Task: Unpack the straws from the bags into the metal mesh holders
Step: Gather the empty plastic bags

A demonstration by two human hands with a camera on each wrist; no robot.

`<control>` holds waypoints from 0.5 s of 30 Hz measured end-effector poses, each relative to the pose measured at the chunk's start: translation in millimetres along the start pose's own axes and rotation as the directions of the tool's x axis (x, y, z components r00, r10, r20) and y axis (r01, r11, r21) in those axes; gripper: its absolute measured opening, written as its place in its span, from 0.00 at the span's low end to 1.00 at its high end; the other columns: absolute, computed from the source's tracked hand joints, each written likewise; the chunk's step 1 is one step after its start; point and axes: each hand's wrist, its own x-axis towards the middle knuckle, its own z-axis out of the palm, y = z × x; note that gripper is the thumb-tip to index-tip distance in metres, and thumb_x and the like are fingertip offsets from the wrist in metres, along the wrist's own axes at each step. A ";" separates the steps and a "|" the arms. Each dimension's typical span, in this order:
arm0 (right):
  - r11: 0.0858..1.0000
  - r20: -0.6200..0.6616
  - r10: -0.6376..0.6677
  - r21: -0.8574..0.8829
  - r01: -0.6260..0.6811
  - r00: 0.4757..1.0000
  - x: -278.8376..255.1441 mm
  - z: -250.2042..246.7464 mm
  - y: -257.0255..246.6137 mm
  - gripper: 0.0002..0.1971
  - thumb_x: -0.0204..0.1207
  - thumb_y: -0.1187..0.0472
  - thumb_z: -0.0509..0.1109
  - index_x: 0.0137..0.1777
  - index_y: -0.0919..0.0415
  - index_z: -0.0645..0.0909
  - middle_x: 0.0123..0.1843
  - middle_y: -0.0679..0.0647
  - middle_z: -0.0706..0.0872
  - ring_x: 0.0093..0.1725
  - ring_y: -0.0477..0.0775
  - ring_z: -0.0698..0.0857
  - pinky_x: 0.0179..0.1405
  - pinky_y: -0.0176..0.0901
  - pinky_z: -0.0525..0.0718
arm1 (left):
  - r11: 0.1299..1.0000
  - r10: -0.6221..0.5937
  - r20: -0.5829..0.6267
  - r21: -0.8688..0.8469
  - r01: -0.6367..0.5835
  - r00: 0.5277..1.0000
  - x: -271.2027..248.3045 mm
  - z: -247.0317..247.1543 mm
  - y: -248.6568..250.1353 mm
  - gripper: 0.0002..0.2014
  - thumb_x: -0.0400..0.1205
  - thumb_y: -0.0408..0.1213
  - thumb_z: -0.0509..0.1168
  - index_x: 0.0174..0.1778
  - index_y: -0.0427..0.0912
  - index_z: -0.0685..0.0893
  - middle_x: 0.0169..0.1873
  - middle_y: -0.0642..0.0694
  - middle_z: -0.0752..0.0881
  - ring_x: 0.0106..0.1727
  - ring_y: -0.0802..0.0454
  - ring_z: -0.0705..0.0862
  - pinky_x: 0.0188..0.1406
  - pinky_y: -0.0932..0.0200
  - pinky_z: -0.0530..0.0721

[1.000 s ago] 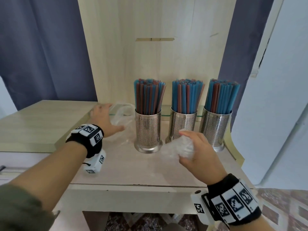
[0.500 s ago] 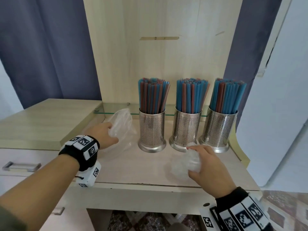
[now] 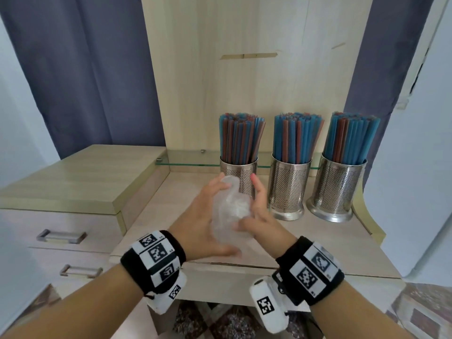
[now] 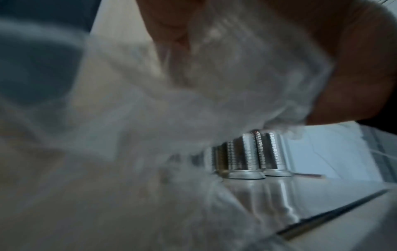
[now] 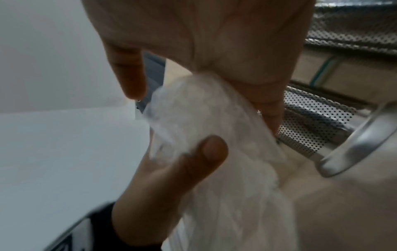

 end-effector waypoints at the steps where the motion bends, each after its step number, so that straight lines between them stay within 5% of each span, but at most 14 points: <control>1: 0.998 -0.010 0.044 0.033 -0.044 0.999 8.4 -1.4 2.4 0.52 0.58 0.62 0.75 0.78 0.34 0.51 0.67 0.40 0.77 0.70 0.43 0.80 0.70 0.47 0.78 | 1.000 0.002 -0.049 0.030 0.000 0.999 0.3 0.4 -8.3 0.52 0.57 0.54 0.83 0.72 0.65 0.59 0.76 0.50 0.64 0.78 0.59 0.64 0.77 0.55 0.69; 4: 0.971 -0.155 0.021 -0.231 -0.057 0.988 30.1 -11.7 4.7 0.37 0.71 0.52 0.71 0.79 0.37 0.58 0.76 0.42 0.68 0.81 0.48 0.65 0.79 0.49 0.67 | 0.981 -0.131 -0.095 0.131 0.142 0.987 -0.2 -8.6 -30.2 0.39 0.59 0.53 0.73 0.68 0.54 0.73 0.63 0.51 0.72 0.66 0.56 0.73 0.69 0.48 0.76; 6: 0.879 -0.283 -0.047 -0.468 -0.095 0.958 40.9 -20.9 4.5 0.39 0.80 0.52 0.70 0.86 0.52 0.53 0.84 0.50 0.62 0.81 0.45 0.61 0.81 0.44 0.60 | 0.947 -0.243 -0.093 0.194 0.257 0.965 -2.1 -13.4 -42.2 0.41 0.57 0.58 0.67 0.70 0.50 0.74 0.65 0.51 0.71 0.68 0.51 0.72 0.72 0.51 0.73; 11: 0.761 -0.475 0.079 -0.540 -0.361 0.877 75.4 -33.1 8.3 0.59 0.69 0.51 0.83 0.87 0.50 0.40 0.85 0.62 0.64 0.81 0.61 0.70 0.79 0.58 0.69 | 0.906 -0.329 -0.085 0.252 0.340 0.941 -6.1 -19.8 -51.9 0.40 0.64 0.49 0.78 0.73 0.52 0.71 0.69 0.53 0.68 0.74 0.50 0.67 0.69 0.63 0.62; 15: 0.666 -0.516 0.035 -0.626 -0.405 0.856 93.6 -35.4 6.1 0.52 0.71 0.52 0.81 0.86 0.51 0.48 0.77 0.61 0.76 0.72 0.64 0.80 0.71 0.59 0.78 | 0.893 -0.333 -0.071 0.296 0.338 0.940 -10.7 -24.8 -50.8 0.40 0.66 0.46 0.79 0.73 0.53 0.70 0.69 0.55 0.66 0.72 0.52 0.67 0.65 0.65 0.61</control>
